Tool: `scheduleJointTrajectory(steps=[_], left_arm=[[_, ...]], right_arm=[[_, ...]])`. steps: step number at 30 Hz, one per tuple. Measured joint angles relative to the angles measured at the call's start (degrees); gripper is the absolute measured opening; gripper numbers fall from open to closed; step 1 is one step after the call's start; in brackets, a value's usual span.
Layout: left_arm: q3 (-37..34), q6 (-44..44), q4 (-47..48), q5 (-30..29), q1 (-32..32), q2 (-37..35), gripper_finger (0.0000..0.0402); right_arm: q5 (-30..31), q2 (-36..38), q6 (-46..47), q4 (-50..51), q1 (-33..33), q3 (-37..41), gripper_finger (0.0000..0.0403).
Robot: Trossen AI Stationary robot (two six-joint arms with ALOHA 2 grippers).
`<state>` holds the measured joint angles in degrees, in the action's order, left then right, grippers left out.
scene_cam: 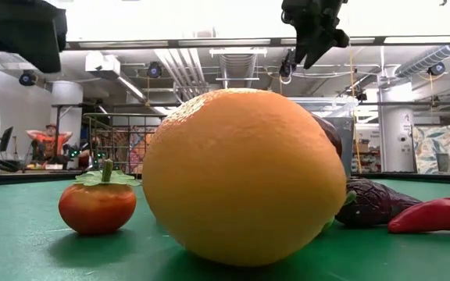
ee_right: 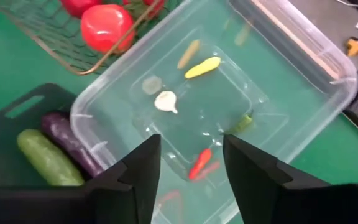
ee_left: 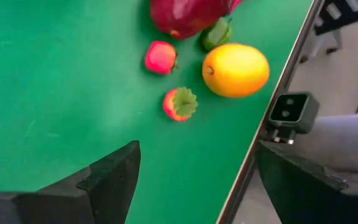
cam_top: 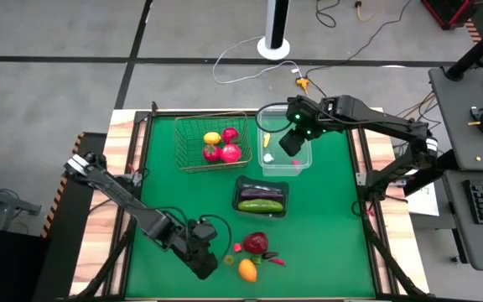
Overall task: Sort produce into baskets
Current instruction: Put the tomato into the wire basket
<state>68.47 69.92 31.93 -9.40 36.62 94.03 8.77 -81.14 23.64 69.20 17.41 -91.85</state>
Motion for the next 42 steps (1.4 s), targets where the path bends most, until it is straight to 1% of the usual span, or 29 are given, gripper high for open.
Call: scheduleJointTrajectory(steps=[2, 7, 9, 14, 16, 20, 23, 31, 38, 42], left_arm=[[1.9, -2.7, 0.0, 0.9, 0.1, 2.9, 0.0298], [7.0, -11.1, 0.2, 0.5, 0.4, 10.7, 0.0298], [8.4, -13.7, 1.1, 0.8, 0.5, 13.9, 0.0298], [10.1, -17.1, 2.5, 0.7, 0.5, 19.2, 0.0298], [10.7, -18.0, 2.5, -0.7, 0.5, 20.5, 0.0298], [11.5, -19.6, 2.0, -4.5, 0.3, 21.4, 0.0298], [11.6, -21.4, 0.7, -6.1, 0.1, 21.3, 0.0297], [10.3, -23.4, -0.7, -6.1, 0.1, 21.2, 0.0274], [10.3, -23.8, -4.4, -6.1, -0.3, 22.6, 0.0241], [10.9, -23.7, -6.0, -3.5, -0.8, 24.4, 0.0218]], right_arm=[[-0.4, 0.0, -0.7, -0.5, 0.0, 0.0, 0.0173], [-0.6, 0.0, -0.7, -0.5, 0.0, 0.0, 0.0187], [-1.6, 0.0, -0.7, -0.6, -0.1, 0.0, 0.0192], [-1.9, 0.0, -0.4, -0.7, -0.2, 0.0, 0.0197], [-1.9, 0.0, 0.5, -0.7, -0.2, 0.0, 0.0196], [-2.0, 0.0, 1.3, -0.6, -0.2, 0.0, 0.0196], [-2.3, 0.0, 2.1, -0.5, -0.2, 0.0, 0.0197], [-3.0, 0.0, 2.3, -0.5, -0.3, 0.0, 0.0199], [-3.0, 0.1, 2.3, -0.5, -0.3, 0.0, 0.0199], [-3.0, 0.1, 2.3, -0.5, -0.3, 0.0, 0.0199]])
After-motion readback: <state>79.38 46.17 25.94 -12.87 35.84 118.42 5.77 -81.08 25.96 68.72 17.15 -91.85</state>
